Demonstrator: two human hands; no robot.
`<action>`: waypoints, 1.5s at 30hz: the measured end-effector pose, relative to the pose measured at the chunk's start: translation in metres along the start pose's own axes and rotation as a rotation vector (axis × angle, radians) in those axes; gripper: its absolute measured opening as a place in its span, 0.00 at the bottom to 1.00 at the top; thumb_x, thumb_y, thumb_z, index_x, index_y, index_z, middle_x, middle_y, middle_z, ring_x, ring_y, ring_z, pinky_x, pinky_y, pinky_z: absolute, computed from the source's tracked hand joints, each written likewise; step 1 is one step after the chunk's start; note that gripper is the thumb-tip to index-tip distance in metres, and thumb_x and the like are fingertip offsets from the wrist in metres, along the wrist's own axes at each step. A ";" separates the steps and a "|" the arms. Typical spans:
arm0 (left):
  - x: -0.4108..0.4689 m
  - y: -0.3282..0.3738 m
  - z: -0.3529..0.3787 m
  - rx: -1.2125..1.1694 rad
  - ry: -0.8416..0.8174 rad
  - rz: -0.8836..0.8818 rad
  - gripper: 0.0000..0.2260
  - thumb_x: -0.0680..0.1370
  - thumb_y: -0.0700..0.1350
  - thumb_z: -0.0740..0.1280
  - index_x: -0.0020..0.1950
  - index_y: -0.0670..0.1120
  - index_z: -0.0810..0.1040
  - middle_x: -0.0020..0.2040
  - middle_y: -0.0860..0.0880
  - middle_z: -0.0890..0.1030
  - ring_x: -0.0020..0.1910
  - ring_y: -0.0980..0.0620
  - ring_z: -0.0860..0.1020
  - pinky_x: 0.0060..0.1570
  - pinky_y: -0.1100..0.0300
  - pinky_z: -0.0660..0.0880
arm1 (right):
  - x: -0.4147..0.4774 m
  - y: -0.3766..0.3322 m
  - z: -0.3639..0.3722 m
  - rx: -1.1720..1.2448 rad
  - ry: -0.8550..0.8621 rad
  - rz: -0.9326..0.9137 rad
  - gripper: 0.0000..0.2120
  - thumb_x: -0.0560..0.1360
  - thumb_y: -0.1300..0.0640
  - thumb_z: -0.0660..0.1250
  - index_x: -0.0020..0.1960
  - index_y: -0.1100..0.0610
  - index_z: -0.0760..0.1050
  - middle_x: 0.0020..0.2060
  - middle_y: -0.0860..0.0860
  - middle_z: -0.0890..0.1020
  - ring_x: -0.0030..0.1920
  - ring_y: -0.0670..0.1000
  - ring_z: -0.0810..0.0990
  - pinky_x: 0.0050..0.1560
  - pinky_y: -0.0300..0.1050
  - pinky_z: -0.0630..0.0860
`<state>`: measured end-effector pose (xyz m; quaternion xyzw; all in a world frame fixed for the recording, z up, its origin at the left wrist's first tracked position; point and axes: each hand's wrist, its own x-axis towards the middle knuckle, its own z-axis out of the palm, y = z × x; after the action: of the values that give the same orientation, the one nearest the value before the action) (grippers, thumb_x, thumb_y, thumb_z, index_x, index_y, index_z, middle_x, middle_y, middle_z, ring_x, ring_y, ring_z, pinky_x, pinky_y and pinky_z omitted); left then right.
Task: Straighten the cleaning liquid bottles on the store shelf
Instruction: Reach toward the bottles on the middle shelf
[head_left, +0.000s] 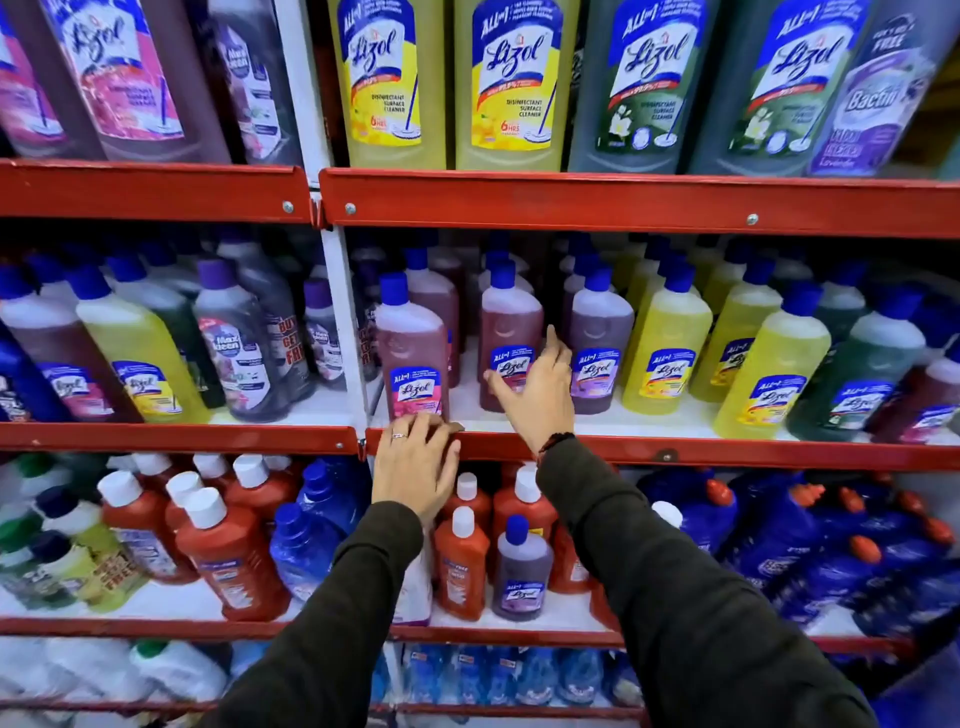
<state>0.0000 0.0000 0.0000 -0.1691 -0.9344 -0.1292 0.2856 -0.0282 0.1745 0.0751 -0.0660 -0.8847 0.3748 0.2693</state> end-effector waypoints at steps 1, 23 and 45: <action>-0.001 0.000 0.000 0.003 -0.010 0.006 0.18 0.81 0.52 0.56 0.58 0.46 0.83 0.53 0.44 0.83 0.52 0.40 0.78 0.53 0.46 0.75 | 0.006 -0.002 0.003 0.030 0.022 0.026 0.47 0.72 0.45 0.77 0.80 0.62 0.56 0.72 0.62 0.68 0.72 0.63 0.72 0.71 0.57 0.72; -0.008 0.000 0.013 -0.025 -0.020 -0.068 0.18 0.81 0.53 0.57 0.59 0.45 0.81 0.55 0.41 0.83 0.57 0.36 0.79 0.60 0.40 0.76 | -0.002 -0.012 0.021 -0.013 0.102 0.147 0.46 0.66 0.31 0.74 0.71 0.59 0.63 0.62 0.56 0.80 0.61 0.60 0.83 0.58 0.58 0.83; -0.007 0.004 0.014 -0.012 -0.015 -0.087 0.20 0.82 0.56 0.56 0.58 0.44 0.81 0.54 0.41 0.83 0.57 0.37 0.78 0.59 0.41 0.76 | -0.008 0.022 -0.020 0.103 0.538 0.150 0.34 0.81 0.36 0.57 0.79 0.56 0.61 0.71 0.55 0.73 0.71 0.56 0.71 0.70 0.51 0.61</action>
<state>0.0002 0.0065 -0.0143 -0.1312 -0.9422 -0.1456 0.2718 -0.0127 0.2002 0.0683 -0.2148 -0.7537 0.4072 0.4690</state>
